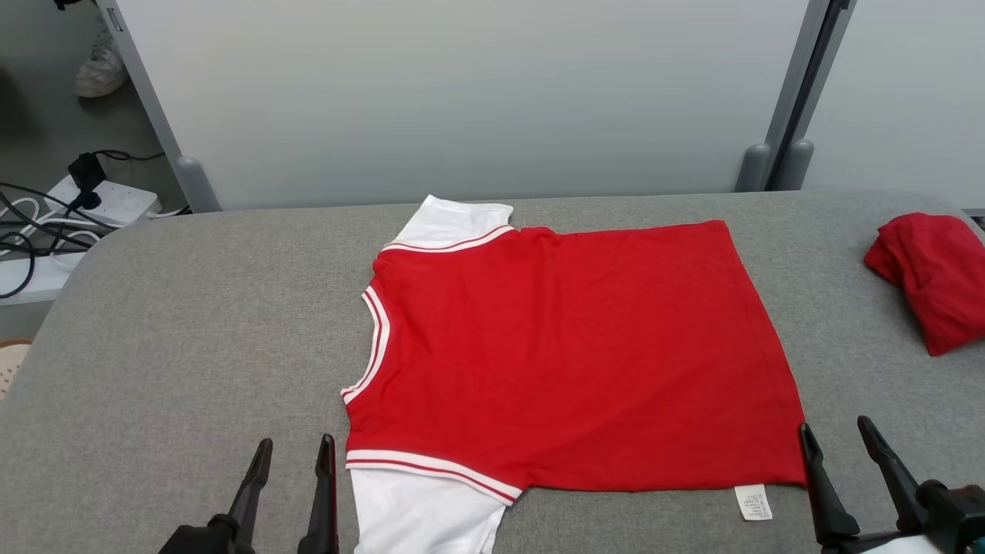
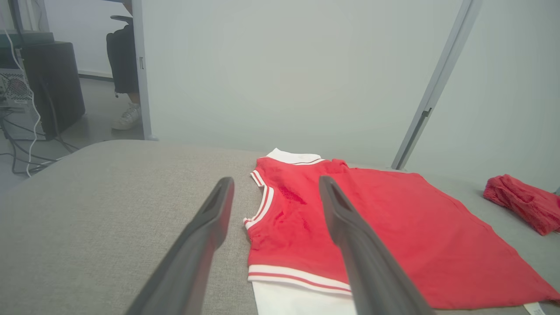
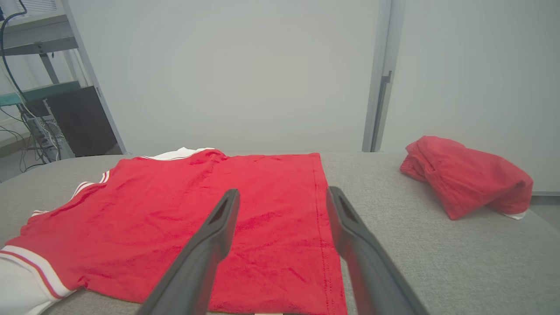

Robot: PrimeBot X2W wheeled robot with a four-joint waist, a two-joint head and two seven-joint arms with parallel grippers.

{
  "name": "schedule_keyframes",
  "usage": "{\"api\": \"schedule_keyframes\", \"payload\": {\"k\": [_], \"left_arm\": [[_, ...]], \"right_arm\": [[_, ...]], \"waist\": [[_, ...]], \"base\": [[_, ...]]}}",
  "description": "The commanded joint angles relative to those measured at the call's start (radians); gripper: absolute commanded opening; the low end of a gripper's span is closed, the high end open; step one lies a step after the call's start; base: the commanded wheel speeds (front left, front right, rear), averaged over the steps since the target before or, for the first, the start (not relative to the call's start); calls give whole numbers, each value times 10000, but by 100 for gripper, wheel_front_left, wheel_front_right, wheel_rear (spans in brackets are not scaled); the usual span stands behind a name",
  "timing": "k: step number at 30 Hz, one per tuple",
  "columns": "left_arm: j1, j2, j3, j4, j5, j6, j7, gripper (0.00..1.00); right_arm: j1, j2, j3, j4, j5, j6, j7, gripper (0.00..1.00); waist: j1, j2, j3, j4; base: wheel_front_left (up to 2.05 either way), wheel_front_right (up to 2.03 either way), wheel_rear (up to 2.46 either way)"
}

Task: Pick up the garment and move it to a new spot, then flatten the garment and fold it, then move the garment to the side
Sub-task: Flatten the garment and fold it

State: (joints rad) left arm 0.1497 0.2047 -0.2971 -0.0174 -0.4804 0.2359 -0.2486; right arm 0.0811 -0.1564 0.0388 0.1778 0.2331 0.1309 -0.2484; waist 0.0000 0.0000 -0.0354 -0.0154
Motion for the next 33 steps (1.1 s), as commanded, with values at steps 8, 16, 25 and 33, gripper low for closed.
{"api": "schedule_keyframes", "payload": {"k": [8,16,25,33], "left_arm": [[323,-601,1069,260,1250,-954,-130,100],[588,-1181,1834,591,1905,-1685,-131,100],[617,-1478,2269,789,2316,-2142,-131,100],[481,-1528,2408,830,2525,-2291,-131,100]], "right_arm": [[199,-254,237,-314,328,-2,-133,100],[508,-399,216,-347,495,-2,-133,100],[593,-473,216,-301,526,-2,-133,100],[569,-445,206,-302,489,-2,-133,100]], "waist": [[0,0,-174,-89],[0,0,-279,-39],[0,0,-336,5],[0,0,-238,91]], "base": [[0,0,0],[0,0,0],[0,0,0],[0,0,0]]}}
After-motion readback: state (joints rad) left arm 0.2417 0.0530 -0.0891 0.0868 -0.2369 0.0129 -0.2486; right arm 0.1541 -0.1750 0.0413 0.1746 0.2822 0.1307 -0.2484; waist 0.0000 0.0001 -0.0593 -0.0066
